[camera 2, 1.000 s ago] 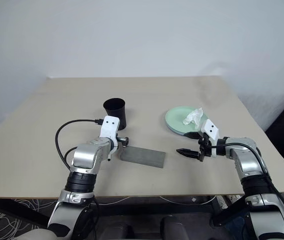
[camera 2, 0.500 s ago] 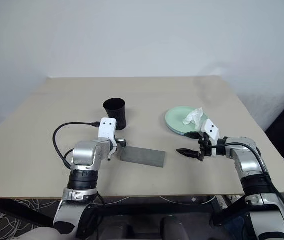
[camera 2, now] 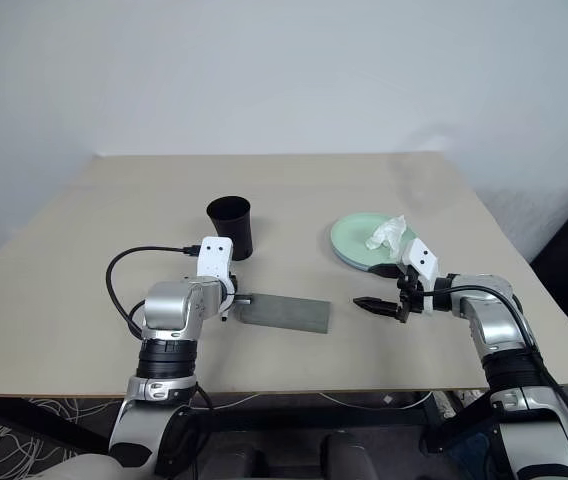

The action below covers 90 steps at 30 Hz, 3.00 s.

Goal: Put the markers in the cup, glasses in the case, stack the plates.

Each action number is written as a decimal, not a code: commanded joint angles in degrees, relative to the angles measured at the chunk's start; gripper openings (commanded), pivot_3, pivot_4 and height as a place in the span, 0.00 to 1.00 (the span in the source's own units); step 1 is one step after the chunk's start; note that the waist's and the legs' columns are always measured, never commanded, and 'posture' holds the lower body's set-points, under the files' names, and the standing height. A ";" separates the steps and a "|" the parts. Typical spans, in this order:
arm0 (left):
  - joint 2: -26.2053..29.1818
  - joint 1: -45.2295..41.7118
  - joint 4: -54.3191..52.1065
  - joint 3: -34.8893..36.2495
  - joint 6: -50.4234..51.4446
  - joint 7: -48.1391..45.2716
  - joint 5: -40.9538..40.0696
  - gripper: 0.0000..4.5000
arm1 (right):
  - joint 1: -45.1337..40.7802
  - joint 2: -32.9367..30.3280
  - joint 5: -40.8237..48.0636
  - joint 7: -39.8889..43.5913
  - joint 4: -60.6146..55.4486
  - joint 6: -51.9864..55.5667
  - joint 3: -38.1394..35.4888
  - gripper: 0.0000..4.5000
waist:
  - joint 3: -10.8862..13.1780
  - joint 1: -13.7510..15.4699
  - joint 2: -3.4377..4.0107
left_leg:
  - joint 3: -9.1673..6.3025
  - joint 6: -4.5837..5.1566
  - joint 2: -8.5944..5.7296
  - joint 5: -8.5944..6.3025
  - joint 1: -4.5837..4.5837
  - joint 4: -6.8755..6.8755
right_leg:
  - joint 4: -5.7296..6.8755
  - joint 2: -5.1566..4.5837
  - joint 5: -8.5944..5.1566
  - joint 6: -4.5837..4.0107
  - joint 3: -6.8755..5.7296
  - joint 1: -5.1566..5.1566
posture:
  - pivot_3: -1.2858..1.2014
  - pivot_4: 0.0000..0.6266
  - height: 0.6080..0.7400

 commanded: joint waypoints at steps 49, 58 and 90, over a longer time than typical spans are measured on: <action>14.31 -25.26 67.08 -3.96 -110.86 -15.89 0.30 0.02 | 0.46 -0.58 4.69 1.10 -10.54 6.75 -2.20 0.98 | -0.01 0.22 -0.02 | 0.11 0.00 -0.03 -0.01 -0.12 0.04 | -0.03 -0.02 0.09 0.14 0.10 -0.04 | 0.52 0.00 1.00; 14.50 -26.78 69.68 -4.56 -111.41 -13.19 2.91 0.02 | 3.19 -0.09 14.84 -0.56 -20.76 19.69 -6.11 0.98 | -0.01 0.24 -0.03 | 0.11 -0.16 0.00 -0.10 -0.11 0.05 | -0.03 -0.05 0.11 0.16 0.05 -0.05 | 0.52 0.00 1.00; 19.54 -24.93 50.23 1.60 -81.55 -16.92 -4.01 0.62 | 2.24 -0.14 15.81 -2.49 -19.84 20.01 -5.73 0.98 | 0.00 0.07 -0.06 | 0.10 -0.26 0.02 -0.16 -0.13 -0.01 | -0.04 -0.07 0.12 0.19 -0.02 -0.10 | 0.52 0.00 1.00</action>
